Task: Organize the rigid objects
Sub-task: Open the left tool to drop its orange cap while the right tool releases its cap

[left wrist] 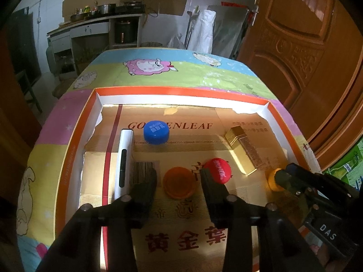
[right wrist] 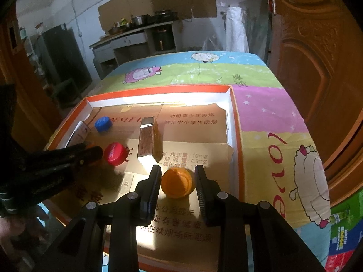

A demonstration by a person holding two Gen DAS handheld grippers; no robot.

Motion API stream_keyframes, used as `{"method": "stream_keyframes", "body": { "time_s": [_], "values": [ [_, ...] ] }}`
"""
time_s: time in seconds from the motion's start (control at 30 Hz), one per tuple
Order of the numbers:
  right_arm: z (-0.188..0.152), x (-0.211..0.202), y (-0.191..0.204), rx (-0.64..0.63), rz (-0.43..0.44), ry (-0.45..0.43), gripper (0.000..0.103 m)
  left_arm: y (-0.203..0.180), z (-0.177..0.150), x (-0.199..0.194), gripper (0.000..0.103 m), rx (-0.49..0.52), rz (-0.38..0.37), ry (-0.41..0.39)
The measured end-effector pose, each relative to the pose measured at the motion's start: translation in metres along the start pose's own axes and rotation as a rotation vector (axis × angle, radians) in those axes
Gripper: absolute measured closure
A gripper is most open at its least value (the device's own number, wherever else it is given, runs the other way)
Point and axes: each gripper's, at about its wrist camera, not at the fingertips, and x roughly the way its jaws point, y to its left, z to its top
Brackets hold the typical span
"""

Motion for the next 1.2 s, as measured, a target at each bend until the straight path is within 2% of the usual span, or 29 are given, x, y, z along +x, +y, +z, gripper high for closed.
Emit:
{"method": "stream_keyframes", "body": {
  "time_s": [0.33,0.6,0.93,1.2],
  "values": [
    [0.004,-0.022,0.002,0.008,0.012,-0.035,0.072,-0.007,0.003,-0.035,0.062,0.013,0.005,-0.072],
    [0.003,-0.052,0.015,0.0,0.027,-0.063,0.072,-0.01,-0.007,-0.073,0.062,0.011,-0.003,-0.124],
    [-0.017,-0.086,0.032,-0.01,0.027,-0.072,0.072,-0.016,-0.033,-0.118,0.063,0.025,-0.022,-0.173],
    [-0.041,-0.101,0.047,-0.028,0.017,-0.047,0.072,-0.009,-0.056,-0.146,0.062,0.005,-0.024,-0.197]
  ]
}}
